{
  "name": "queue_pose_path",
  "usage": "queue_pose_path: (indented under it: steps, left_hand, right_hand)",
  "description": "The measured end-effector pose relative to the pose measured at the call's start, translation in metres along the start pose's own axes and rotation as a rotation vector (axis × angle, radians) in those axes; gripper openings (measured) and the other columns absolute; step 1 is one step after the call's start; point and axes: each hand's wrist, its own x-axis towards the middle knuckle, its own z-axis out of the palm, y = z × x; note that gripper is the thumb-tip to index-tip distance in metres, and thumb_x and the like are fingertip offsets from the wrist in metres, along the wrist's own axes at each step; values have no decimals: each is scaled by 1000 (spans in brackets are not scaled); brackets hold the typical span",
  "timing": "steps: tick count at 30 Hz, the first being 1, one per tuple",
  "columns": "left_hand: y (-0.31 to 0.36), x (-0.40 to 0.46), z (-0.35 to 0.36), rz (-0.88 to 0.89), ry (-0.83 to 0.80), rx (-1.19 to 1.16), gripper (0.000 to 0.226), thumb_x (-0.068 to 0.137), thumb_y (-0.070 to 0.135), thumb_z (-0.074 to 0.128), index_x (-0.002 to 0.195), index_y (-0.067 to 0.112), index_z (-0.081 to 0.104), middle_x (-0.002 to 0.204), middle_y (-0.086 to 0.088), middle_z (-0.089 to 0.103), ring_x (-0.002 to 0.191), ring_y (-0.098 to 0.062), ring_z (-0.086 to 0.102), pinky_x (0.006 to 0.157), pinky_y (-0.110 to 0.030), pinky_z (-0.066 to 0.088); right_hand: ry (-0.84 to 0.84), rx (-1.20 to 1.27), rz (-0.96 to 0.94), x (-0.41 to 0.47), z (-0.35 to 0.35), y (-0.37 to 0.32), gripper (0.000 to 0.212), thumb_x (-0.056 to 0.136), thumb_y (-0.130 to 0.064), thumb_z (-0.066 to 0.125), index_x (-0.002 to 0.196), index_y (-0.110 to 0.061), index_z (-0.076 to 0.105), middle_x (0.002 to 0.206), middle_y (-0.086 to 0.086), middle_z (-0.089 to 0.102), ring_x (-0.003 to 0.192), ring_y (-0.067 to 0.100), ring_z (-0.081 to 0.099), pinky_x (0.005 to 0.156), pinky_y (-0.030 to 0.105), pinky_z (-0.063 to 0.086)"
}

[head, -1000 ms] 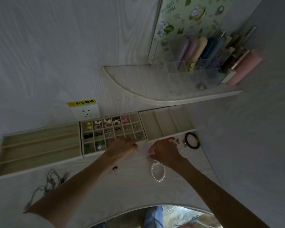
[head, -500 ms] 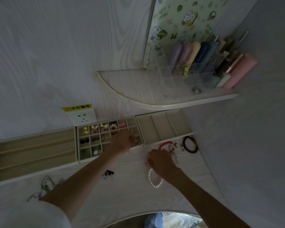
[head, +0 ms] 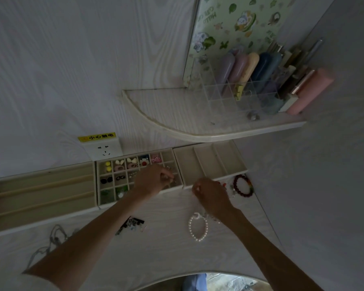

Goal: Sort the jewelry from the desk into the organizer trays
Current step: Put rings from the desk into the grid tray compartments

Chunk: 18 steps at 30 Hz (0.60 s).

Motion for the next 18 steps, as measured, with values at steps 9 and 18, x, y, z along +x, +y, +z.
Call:
queue_pose_path:
  steps: [9, 18]
  left_hand:
    - [-10, -12, -19, 4, -16, 90, 20, 94, 29, 55, 108, 27, 70, 99, 7, 71, 56, 7, 46, 58, -7, 37]
    - [-2, -7, -18, 70, -222, 267, 32, 96, 22, 42, 117, 26, 65, 128, 6, 60, 118, -15, 55, 97, -36, 47]
  right_hand:
    - [-10, -421, -232, 51, -5, -35, 17, 92, -10, 48, 105, -13, 59, 109, 5, 60, 96, 23, 59, 86, 33, 34]
    - [-2, -569, -286, 54, 9, -44, 6, 82, -13, 63, 87, -15, 66, 89, 4, 66, 80, 22, 65, 76, 31, 40]
